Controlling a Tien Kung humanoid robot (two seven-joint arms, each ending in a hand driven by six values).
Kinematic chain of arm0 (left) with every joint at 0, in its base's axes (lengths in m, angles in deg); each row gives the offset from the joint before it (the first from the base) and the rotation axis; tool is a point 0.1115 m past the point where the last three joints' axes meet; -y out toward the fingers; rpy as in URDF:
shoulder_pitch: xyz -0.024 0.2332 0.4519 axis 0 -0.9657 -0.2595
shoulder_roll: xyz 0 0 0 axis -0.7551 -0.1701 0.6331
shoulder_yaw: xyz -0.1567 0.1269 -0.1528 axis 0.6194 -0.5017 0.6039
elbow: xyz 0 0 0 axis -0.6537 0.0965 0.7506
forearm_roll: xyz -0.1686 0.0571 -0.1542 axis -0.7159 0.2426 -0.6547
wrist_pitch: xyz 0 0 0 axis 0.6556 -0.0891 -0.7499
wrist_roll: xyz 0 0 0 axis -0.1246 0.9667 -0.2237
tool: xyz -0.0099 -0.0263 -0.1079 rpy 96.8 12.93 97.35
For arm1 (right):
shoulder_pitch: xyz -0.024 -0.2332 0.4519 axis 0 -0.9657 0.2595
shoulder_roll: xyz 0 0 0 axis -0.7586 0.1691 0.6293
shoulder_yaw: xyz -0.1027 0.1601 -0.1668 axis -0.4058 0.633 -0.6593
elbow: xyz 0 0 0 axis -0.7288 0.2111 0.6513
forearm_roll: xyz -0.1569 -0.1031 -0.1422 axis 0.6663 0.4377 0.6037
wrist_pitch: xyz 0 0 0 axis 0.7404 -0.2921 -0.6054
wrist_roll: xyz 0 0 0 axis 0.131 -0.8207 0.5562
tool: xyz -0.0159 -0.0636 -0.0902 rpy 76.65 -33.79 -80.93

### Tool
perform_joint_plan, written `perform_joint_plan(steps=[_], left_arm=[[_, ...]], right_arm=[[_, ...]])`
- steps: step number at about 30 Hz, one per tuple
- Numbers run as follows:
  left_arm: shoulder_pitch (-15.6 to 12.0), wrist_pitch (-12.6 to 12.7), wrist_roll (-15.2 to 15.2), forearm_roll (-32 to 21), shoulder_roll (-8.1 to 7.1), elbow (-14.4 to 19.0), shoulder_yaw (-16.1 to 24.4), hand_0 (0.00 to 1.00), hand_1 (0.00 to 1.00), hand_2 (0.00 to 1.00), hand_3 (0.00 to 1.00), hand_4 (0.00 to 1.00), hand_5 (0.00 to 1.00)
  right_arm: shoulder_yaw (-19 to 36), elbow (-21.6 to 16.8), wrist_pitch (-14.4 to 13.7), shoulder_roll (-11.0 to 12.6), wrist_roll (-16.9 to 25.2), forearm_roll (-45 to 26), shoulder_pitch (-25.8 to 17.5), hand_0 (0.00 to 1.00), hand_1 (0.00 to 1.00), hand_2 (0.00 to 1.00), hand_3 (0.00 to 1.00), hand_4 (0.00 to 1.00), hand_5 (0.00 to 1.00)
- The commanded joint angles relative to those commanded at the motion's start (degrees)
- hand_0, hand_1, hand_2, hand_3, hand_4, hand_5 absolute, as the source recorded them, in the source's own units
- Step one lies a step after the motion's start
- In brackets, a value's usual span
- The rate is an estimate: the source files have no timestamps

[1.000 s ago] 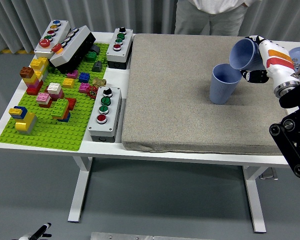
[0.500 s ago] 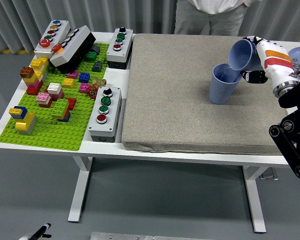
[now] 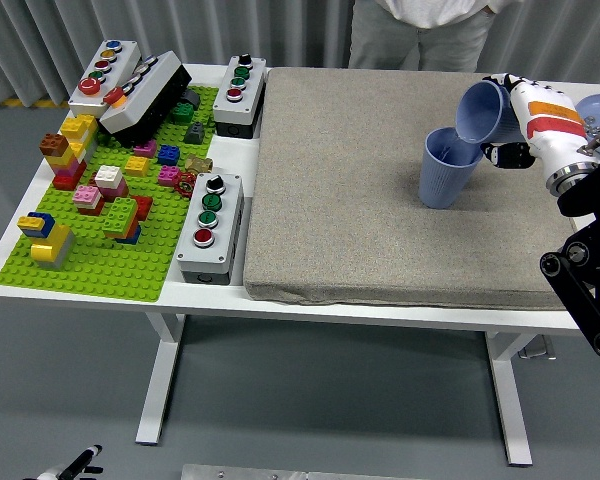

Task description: Pick cup pour cup place

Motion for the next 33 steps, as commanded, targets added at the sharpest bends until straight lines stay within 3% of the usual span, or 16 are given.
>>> perform_joint_plan(steps=[33], left_arm=[[0.1, 0.0, 0.0, 0.2, -0.06, 0.0, 0.3, 0.867, 0.816, 0.886, 0.787, 0.644, 0.998]], right_arm=[[-3.5, -0.9, 0.4, 2.0, -3.0, 2.5, 1.3, 0.768, 0.64, 0.511, 0.608, 0.698, 0.002]])
